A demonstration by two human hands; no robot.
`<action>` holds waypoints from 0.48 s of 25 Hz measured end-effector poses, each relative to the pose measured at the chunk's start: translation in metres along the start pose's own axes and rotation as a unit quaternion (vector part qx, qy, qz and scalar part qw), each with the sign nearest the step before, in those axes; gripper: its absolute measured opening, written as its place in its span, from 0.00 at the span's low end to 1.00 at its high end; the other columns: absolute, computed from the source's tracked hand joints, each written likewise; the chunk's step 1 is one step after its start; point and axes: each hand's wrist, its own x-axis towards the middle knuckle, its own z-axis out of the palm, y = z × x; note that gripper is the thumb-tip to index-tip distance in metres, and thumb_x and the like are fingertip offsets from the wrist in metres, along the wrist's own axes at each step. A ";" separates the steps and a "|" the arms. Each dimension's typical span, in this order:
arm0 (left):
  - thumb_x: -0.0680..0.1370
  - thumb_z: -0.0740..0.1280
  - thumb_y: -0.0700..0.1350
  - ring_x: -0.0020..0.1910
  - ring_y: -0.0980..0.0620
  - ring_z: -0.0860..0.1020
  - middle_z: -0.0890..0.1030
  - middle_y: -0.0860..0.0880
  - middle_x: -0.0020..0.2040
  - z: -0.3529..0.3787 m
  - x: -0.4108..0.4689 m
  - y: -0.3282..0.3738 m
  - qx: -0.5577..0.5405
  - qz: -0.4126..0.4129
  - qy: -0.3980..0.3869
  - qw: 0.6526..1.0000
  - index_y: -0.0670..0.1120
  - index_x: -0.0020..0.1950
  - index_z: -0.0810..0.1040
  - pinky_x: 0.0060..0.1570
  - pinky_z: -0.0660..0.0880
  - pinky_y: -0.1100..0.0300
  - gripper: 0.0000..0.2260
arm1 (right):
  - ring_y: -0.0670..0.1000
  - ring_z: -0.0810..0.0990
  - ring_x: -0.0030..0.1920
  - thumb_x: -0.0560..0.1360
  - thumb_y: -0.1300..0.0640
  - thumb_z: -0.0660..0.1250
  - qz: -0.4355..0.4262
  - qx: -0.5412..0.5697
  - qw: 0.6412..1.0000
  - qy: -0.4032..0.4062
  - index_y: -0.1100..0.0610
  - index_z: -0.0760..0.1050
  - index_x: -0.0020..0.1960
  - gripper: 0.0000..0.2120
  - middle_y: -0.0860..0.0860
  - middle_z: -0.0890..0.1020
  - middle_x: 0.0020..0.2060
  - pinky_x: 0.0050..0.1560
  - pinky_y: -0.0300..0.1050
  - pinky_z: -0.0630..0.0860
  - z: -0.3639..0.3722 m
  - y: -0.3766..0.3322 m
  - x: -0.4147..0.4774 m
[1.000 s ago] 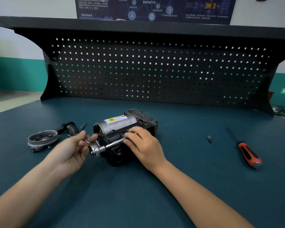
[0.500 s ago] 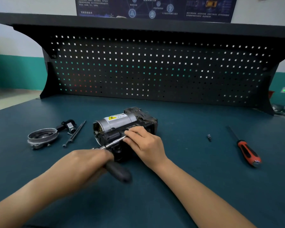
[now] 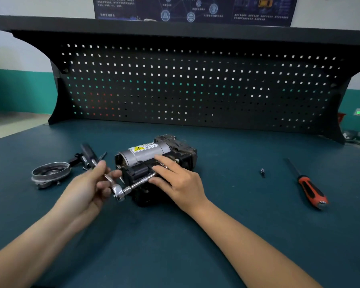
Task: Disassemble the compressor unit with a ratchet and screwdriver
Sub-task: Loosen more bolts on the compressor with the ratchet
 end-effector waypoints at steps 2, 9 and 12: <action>0.80 0.59 0.46 0.20 0.59 0.69 0.79 0.52 0.28 -0.001 -0.015 0.002 0.289 0.305 -0.101 0.902 0.45 0.42 0.72 0.22 0.68 0.69 0.09 | 0.50 0.84 0.36 0.71 0.53 0.69 0.011 0.025 1.000 0.002 0.61 0.83 0.44 0.12 0.52 0.85 0.47 0.27 0.41 0.78 0.001 0.000 0.000; 0.77 0.62 0.38 0.28 0.55 0.75 0.78 0.55 0.30 -0.018 -0.026 -0.009 0.542 0.460 -0.198 0.675 0.61 0.47 0.74 0.30 0.72 0.64 0.16 | 0.51 0.84 0.38 0.67 0.54 0.73 0.012 -0.001 0.999 -0.038 0.61 0.82 0.50 0.15 0.55 0.82 0.54 0.27 0.41 0.78 -0.007 0.000 -0.002; 0.75 0.62 0.51 0.22 0.60 0.73 0.78 0.58 0.28 -0.020 -0.034 0.004 0.452 0.411 -0.083 0.787 0.54 0.39 0.74 0.26 0.68 0.73 0.06 | 0.51 0.83 0.39 0.68 0.55 0.72 0.078 -0.004 0.994 -0.080 0.60 0.80 0.56 0.18 0.53 0.79 0.59 0.31 0.44 0.79 -0.020 0.012 -0.003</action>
